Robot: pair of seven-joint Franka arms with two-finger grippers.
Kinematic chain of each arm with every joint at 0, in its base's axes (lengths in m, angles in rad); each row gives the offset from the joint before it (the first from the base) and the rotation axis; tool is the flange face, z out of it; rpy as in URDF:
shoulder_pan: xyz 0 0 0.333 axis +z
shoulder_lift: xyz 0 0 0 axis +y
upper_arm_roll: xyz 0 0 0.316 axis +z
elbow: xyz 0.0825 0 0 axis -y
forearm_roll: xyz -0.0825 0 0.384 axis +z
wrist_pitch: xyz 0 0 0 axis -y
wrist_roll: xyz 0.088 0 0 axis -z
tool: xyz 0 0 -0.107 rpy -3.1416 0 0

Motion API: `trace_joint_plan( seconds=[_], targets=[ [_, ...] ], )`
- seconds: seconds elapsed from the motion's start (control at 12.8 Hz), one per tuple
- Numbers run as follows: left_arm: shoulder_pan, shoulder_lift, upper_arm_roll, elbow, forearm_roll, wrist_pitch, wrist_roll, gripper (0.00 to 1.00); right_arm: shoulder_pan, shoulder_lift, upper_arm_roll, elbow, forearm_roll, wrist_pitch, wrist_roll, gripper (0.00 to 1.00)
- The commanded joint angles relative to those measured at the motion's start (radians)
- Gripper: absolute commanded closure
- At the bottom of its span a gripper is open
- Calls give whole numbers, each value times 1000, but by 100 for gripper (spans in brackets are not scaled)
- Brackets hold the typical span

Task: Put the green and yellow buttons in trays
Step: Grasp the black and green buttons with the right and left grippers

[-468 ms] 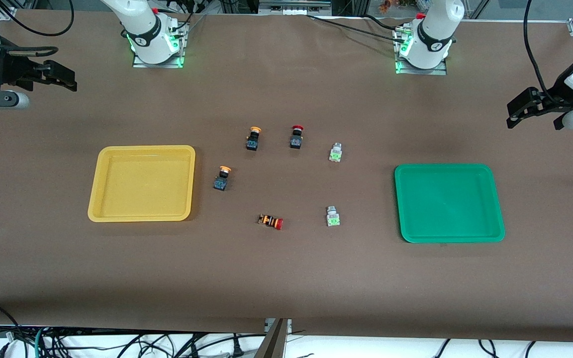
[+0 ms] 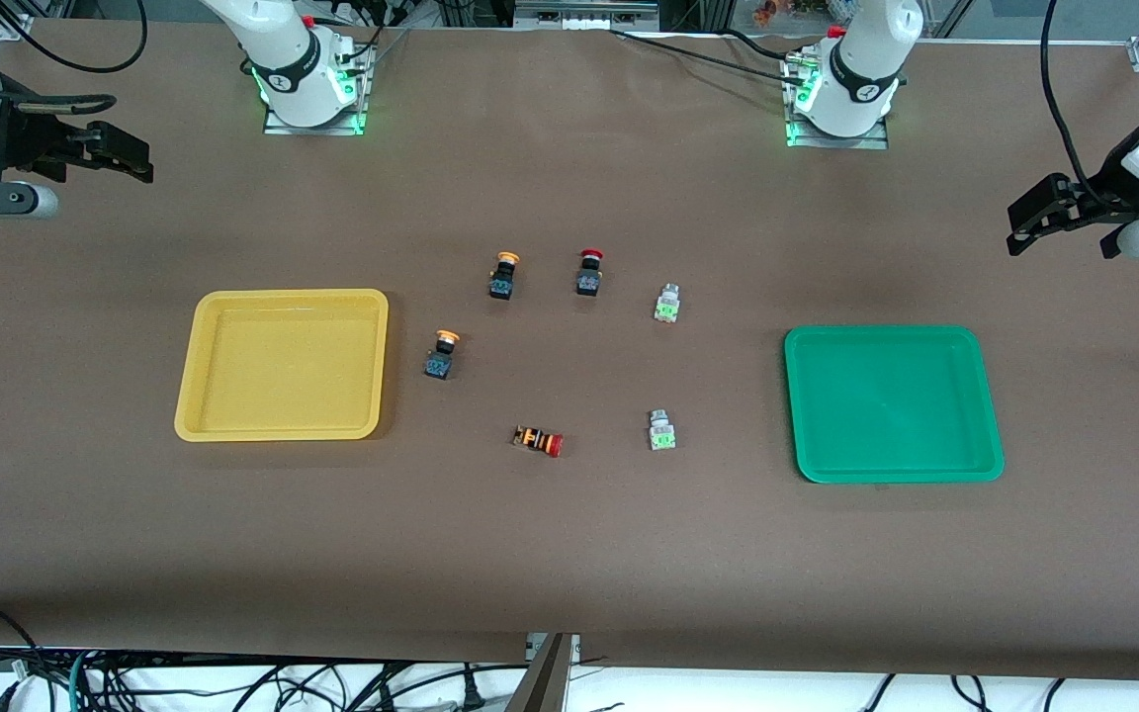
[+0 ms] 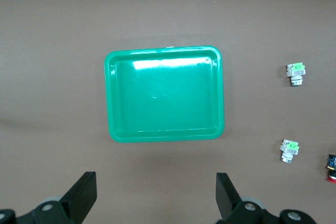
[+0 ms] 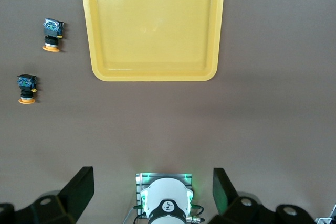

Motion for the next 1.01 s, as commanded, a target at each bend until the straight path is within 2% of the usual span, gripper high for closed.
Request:
trace_joint_plan(
  seconds=[0.0, 0.08, 0.16, 0.23, 0.47, 0.62, 0.78, 0.94],
  targets=[
    [-9, 4, 3, 6, 6, 4, -4, 0, 4, 71, -3, 30, 5, -17, 13, 0],
    [-11, 15, 3, 6, 5, 4, -5, 0, 4, 86, -3, 26, 4, 27, 13, 0],
    [-14, 45, -3, 6, 3, 4, -2, 0, 8, 165, 2, 29, 4, 31, 13, 0],
    [-14, 84, -28, 6, 3, 4, 4, 0, 13, 199, 5, 26, 13, 66, 20, 0],
    [-61, 257, -65, 37, 4, 30, -8, 0, 108, 371, 8, 18, 44, 256, 135, 0],
    [-120, 436, -65, 159, 3, 83, -109, 0, 151, 465, 8, 17, 88, 366, 220, 0],
    [-193, 596, -65, 282, 3, 172, -325, 0, 183, 537, 10, 15, 172, 452, 335, 0],
    [-259, 716, -65, 362, 3, 298, -554, 0, 247, 587, 8, 17, 177, 532, 389, 0]
  ],
)
